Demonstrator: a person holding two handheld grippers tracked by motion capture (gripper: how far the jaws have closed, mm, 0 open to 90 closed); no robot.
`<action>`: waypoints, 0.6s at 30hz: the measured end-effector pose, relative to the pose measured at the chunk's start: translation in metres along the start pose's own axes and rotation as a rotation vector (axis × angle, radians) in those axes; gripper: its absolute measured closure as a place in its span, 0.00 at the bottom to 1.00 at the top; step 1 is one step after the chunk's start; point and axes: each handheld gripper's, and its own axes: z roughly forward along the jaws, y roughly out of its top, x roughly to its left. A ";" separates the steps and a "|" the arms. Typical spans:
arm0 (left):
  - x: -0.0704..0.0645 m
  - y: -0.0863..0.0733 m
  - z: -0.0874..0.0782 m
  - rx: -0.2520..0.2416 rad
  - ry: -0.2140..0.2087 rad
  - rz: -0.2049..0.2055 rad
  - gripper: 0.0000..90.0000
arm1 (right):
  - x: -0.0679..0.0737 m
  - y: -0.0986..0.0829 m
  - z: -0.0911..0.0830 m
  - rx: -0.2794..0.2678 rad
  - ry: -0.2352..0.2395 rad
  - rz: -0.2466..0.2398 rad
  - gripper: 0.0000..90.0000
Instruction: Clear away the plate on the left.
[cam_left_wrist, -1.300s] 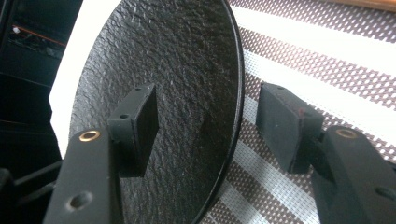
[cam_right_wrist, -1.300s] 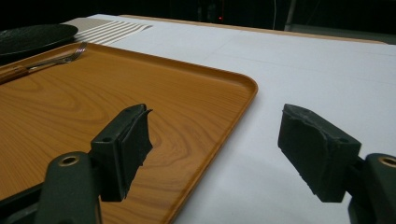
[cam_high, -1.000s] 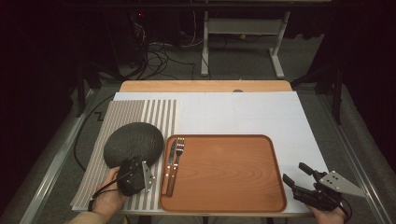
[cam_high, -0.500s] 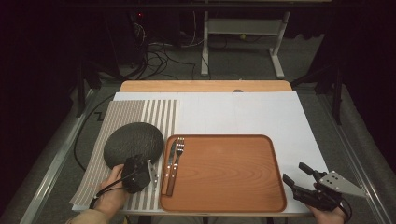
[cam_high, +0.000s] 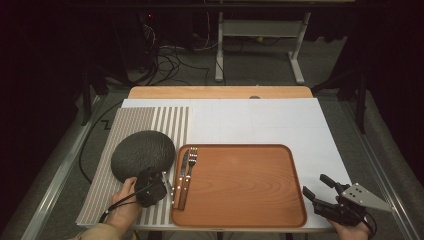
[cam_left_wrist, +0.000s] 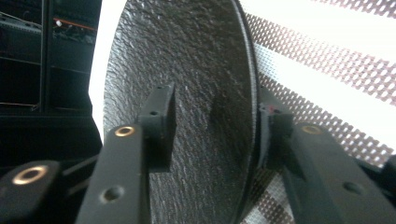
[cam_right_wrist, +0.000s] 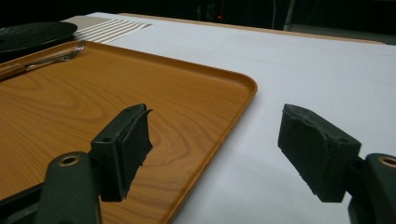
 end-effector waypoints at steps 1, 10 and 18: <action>0.000 0.001 0.000 0.013 0.004 0.010 0.63 | 0.000 0.000 0.000 0.000 0.000 0.000 0.29; -0.005 0.006 0.002 0.046 0.022 0.025 0.80 | 0.000 0.000 0.000 -0.001 0.000 -0.003 0.29; -0.006 0.012 0.007 0.078 0.029 0.029 0.82 | 0.000 0.000 -0.001 -0.005 -0.004 0.001 0.29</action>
